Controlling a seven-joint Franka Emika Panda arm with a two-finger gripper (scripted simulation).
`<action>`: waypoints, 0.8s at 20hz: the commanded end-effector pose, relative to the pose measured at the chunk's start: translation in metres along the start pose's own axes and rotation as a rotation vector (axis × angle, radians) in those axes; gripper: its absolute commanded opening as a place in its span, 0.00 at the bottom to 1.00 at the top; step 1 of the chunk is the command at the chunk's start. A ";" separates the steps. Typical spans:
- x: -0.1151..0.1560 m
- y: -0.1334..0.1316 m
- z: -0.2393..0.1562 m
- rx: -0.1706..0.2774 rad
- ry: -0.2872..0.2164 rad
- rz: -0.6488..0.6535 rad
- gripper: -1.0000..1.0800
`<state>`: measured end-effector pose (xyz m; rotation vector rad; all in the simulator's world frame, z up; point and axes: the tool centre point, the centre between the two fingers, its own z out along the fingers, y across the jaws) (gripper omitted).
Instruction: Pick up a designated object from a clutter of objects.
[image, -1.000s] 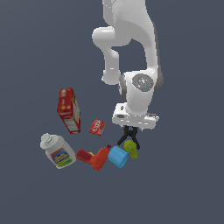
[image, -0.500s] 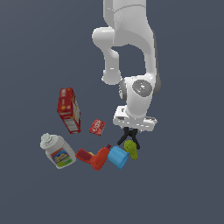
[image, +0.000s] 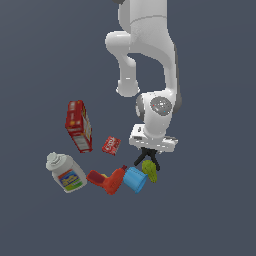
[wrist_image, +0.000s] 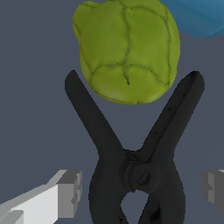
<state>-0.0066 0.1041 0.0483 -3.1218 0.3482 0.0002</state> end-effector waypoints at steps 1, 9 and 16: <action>-0.001 0.000 0.012 0.000 0.000 0.001 0.96; 0.000 0.000 0.030 0.000 0.000 0.001 0.96; 0.000 0.000 0.030 0.000 0.000 0.001 0.00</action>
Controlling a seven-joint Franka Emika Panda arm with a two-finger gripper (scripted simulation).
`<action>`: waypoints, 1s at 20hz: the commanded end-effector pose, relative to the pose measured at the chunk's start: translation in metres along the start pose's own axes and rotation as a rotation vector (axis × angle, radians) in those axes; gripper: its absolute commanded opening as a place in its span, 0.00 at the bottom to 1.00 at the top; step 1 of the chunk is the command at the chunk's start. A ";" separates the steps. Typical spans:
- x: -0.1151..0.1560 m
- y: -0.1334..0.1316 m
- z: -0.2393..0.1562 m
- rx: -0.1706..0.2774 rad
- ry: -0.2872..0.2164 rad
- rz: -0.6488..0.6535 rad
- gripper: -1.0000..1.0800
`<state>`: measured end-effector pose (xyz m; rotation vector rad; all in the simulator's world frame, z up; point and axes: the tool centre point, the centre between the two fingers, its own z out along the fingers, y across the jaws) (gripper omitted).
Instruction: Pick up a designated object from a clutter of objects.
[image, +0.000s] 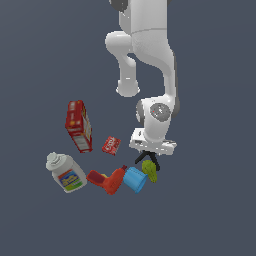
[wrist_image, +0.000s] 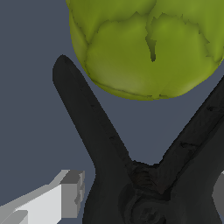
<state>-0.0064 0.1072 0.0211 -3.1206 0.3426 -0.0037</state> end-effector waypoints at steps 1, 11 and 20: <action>0.000 0.003 0.002 -0.002 -0.002 0.005 0.00; 0.003 0.004 -0.013 0.000 0.000 0.001 0.00; 0.016 0.023 -0.071 0.000 0.000 0.002 0.00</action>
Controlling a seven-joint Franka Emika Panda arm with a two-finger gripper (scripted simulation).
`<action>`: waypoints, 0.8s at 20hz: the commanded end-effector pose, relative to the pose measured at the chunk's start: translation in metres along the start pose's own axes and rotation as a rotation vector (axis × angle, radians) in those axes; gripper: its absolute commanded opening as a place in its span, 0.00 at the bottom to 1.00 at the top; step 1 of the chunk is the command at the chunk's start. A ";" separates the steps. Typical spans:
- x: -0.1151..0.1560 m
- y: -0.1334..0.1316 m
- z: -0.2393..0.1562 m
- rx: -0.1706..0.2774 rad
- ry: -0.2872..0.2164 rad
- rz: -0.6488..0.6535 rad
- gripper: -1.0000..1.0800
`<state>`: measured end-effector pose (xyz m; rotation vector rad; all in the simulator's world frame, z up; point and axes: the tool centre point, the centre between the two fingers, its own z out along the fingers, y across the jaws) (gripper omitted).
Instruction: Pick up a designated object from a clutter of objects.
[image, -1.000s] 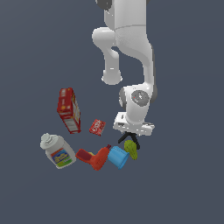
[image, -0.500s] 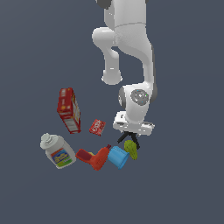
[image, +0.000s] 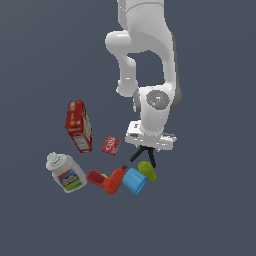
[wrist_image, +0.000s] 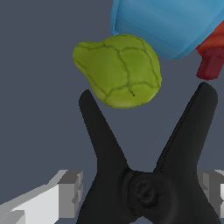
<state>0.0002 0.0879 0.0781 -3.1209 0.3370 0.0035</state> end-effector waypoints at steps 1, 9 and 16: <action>0.007 0.009 -0.023 0.001 0.004 0.006 0.00; 0.025 0.036 -0.107 0.000 0.004 0.007 0.00; 0.042 0.060 -0.179 -0.001 0.003 0.008 0.00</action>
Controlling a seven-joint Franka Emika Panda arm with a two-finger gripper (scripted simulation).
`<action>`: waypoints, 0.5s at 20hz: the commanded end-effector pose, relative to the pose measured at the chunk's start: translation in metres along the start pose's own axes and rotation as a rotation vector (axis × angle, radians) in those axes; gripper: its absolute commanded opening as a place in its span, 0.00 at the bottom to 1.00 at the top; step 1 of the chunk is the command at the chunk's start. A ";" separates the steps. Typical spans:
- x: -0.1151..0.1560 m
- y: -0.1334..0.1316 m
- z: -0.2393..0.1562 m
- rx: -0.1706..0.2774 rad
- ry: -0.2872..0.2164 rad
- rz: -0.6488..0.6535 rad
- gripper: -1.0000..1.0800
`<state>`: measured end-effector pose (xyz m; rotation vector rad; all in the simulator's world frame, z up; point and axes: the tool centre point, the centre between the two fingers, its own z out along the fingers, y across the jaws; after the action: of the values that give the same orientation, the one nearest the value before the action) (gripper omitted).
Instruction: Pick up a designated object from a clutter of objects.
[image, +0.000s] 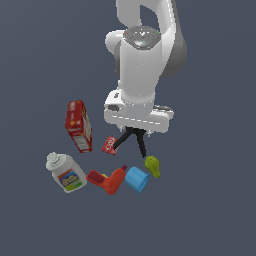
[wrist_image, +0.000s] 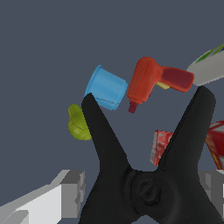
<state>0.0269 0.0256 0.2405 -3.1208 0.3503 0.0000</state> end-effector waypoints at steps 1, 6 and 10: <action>0.006 0.008 -0.027 0.000 0.001 0.000 0.00; 0.019 0.024 -0.078 0.000 0.001 0.000 0.00; 0.029 0.035 -0.114 -0.001 0.000 0.000 0.00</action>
<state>0.0451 -0.0102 0.3403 -3.1213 0.3516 0.0002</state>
